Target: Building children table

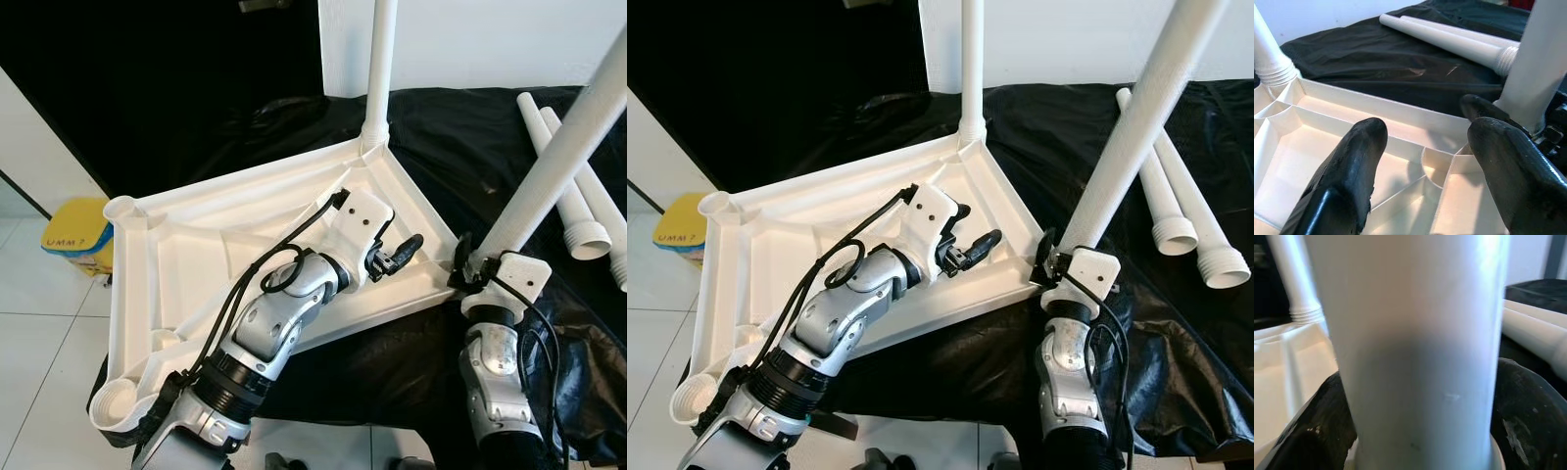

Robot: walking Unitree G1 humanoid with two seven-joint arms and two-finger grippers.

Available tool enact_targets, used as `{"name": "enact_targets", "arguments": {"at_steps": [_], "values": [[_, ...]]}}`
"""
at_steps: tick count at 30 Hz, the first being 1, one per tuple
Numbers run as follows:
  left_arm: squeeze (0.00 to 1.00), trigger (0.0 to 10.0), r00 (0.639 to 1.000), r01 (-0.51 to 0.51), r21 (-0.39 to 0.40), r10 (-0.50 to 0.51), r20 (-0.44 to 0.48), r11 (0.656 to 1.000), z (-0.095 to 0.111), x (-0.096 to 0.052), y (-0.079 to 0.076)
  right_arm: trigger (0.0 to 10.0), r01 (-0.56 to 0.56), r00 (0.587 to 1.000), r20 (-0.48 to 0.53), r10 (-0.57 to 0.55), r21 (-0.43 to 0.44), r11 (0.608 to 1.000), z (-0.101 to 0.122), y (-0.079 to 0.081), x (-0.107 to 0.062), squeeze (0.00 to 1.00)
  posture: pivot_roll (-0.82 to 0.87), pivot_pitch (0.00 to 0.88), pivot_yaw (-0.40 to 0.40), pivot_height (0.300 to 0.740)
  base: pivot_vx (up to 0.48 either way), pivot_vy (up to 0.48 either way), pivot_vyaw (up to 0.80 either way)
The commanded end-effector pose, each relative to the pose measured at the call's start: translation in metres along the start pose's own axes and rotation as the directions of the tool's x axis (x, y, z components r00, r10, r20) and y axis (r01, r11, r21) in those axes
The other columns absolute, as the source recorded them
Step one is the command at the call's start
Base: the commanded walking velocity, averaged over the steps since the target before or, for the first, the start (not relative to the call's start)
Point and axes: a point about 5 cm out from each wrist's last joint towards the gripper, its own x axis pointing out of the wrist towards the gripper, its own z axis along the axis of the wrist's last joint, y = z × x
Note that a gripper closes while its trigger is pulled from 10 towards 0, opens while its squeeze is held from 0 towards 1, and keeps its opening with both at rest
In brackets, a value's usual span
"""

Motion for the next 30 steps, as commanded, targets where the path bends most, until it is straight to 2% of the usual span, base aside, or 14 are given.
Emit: {"name": "enact_targets", "arguments": {"at_steps": [1, 2, 3, 6, 7, 8, 12, 14, 15, 17, 20, 28, 29, 30], "values": [[0.0, 10.0, 0.998, 0.056, 0.006, -0.056, -0.001, 0.998, -0.002, 0.001, -0.001, 10.0, -0.114, 0.993, -0.014, 0.115, 0.037, 0.993, 0.003, 0.001, -0.001, 0.0, -0.21, 0.088, 0.048, 0.74, 0.0, 0.0, 0.0], [0.0, 10.0, 0.999, 0.053, 0.004, -0.053, 0.0, 0.999, -0.002, 0.001, -0.001, 10.0, -0.182, 0.983, -0.025, 0.184, 0.058, 0.982, 0.004, 0.002, -0.001, 0.0, -0.21, 0.087, 0.047, 0.74, 0.0, 0.0, 0.0], [0.0, 10.0, 0.999, 0.053, 0.004, -0.053, 0.0, 0.999, -0.002, 0.001, -0.001, 10.0, -0.182, 0.983, -0.025, 0.184, 0.058, 0.982, 0.004, 0.002, -0.001, 0.0, -0.21, 0.087, 0.047, 0.74, 0.0, 0.0, 0.0], [0.0, 10.0, 0.998, 0.061, 0.002, -0.061, 0.001, 0.998, -0.004, 0.003, -0.004, 10.0, -0.351, 0.935, -0.022, 0.353, 0.066, 0.934, 0.01, 0.003, 0.002, 0.0, -0.23, 0.085, 0.038, 0.74, 0.0, 0.0, 0.0], [0.0, 10.0, 0.998, 0.061, 0.002, -0.061, 0.001, 0.998, -0.004, 0.003, -0.004, 10.0, -0.351, 0.935, -0.022, 0.353, 0.066, 0.934, 0.01, 0.003, 0.002, 0.0, -0.23, 0.085, 0.038, 0.74, 0.0, 0.0, 0.0], [0.0, 10.0, 0.997, 0.072, 0.006, -0.072, 0.0, 0.997, -0.005, 0.003, -0.007, 10.0, -0.402, 0.914, -0.031, 0.405, 0.069, 0.913, 0.012, 0.003, 0.004, 0.0, -0.23, 0.085, 0.034, 0.74, 0.0, 0.0, 0.0], [0.0, 10.0, 0.995, 0.099, 0.014, -0.099, -0.001, 0.995, -0.006, 0.003, -0.01, 10.0, -0.463, 0.884, -0.041, 0.467, 0.076, 0.883, 0.014, 0.0, 0.007, 0.0, -0.24, 0.083, 0.031, 0.74, 0.0, 0.0, 0.0], [0.0, 10.0, 0.984, 0.176, 0.027, -0.176, -0.006, 0.984, -0.008, 0.002, -0.021, 10.0, -0.541, 0.836, -0.062, 0.545, 0.062, 0.838, 0.017, -0.008, 0.014, 0.0, -0.25, 0.081, 0.03, 0.74, 0.0, 0.0, 0.0], [0.0, 10.0, 0.984, 0.176, 0.027, -0.176, -0.006, 0.984, -0.008, 0.002, -0.021, 10.0, -0.541, 0.836, -0.062, 0.545, 0.062, 0.838, 0.017, -0.008, 0.014, 0.0, -0.25, 0.081, 0.03, 0.74, 0.0, 0.0, 0.0], [0.0, 10.0, 0.966, 0.258, 0.037, -0.257, -0.014, 0.966, -0.009, -0.001, -0.032, 10.0, -0.602, 0.791, -0.103, 0.603, 0.036, 0.797, 0.019, -0.02, 0.02, 0.0, -0.25, 0.084, 0.031, 0.74, 0.0, 0.0, 0.0], [0.0, 10.0, 0.958, 0.285, 0.038, -0.285, -0.02, 0.958, -0.011, -0.003, -0.036, 10.0, -0.64, 0.76, -0.142, 0.635, 0.012, 0.768, 0.021, -0.03, 0.027, 0.0, -0.25, 0.087, 0.032, 0.74, 0.0, 0.0, 0.0], [0.0, 10.0, 0.96, 0.281, 0.037, -0.28, -0.022, 0.959, -0.01, -0.003, -0.035, 10.0, -0.674, 0.721, -0.2, 0.663, 0.022, 0.739, 0.017, -0.037, 0.037, 0.0, -0.24, 0.096, 0.038, 0.74, 0.0, 0.0, 0.0], [0.0, 10.0, 0.961, 0.277, 0.038, -0.277, -0.021, 0.96, -0.01, -0.003, -0.034, 0.0, -0.682, 0.71, -0.212, 0.671, 0.027, 0.731, 0.015, -0.038, 0.038, 0.0, -0.23, 0.099, 0.038, 0.74, 0.0, 0.0, 0.0], [0.0, 10.0, 0.961, 0.277, 0.038, -0.277, -0.021, 0.96, -0.01, -0.003, -0.034, 0.0, -0.682, 0.71, -0.212, 0.671, 0.027, 0.731, 0.015, -0.038, 0.038, 0.0, -0.23, 0.099, 0.038, 0.74, 0.0, 0.0, 0.0]]}}
